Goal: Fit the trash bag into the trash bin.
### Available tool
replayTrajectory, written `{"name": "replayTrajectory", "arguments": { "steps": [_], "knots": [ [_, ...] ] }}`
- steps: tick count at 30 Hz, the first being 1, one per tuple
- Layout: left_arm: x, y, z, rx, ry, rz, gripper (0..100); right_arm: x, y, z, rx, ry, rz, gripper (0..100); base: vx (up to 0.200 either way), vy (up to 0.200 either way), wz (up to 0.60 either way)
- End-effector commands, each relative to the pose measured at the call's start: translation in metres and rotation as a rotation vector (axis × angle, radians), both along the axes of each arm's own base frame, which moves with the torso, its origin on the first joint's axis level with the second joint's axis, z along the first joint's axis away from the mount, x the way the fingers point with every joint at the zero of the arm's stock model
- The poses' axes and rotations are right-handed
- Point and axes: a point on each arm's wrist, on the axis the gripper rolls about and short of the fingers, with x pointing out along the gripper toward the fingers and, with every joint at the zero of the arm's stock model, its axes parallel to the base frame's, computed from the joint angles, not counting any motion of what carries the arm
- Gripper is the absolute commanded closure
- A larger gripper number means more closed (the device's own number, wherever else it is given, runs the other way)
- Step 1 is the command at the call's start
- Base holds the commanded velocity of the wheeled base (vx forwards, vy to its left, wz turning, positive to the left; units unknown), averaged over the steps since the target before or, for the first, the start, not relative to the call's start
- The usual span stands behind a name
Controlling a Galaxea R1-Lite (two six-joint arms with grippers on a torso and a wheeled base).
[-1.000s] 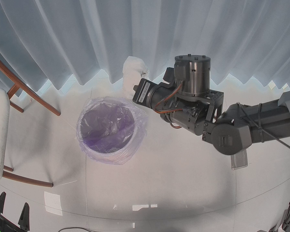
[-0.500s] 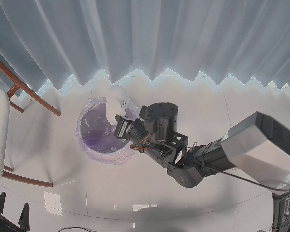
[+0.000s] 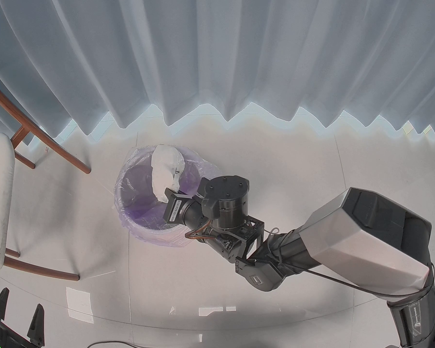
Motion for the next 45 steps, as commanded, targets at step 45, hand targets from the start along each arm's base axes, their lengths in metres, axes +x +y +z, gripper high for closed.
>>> {"name": "replayTrajectory", "arguments": {
  "steps": [45],
  "knots": [
    [0.000,0.000,-0.005,0.010,0.002,-0.004,0,-0.292,-0.376,0.060,-0.402,-0.231,-0.806,0,0.000,0.000,0.00]
  ]
}}
